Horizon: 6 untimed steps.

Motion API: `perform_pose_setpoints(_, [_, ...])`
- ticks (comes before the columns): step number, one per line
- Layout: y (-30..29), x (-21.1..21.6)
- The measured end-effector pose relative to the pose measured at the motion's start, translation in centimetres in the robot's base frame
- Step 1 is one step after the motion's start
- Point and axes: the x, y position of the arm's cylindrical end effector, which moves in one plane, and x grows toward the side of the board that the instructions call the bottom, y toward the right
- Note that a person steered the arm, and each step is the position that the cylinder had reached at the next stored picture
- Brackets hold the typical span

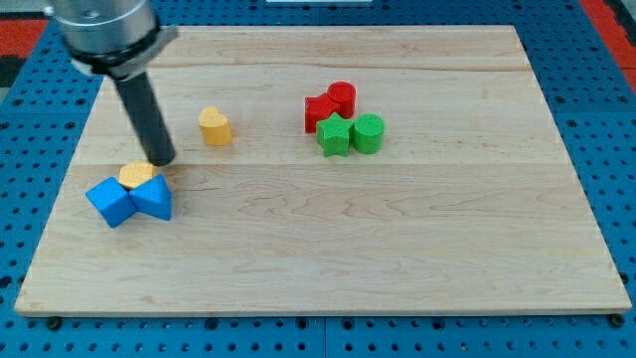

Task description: Slide the yellow heart towards the center

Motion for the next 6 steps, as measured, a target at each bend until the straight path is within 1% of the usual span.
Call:
perform_pose_setpoints(1, [-1.0,-3.4])
perform_pose_setpoints(2, [0.7,-3.4])
perform_pose_setpoints(3, [6.5,-4.5])
perform_pose_setpoints(4, [10.4,-6.9])
perform_pose_setpoints(5, [8.2,-2.3])
perform_pose_setpoints(6, [13.4,2.2])
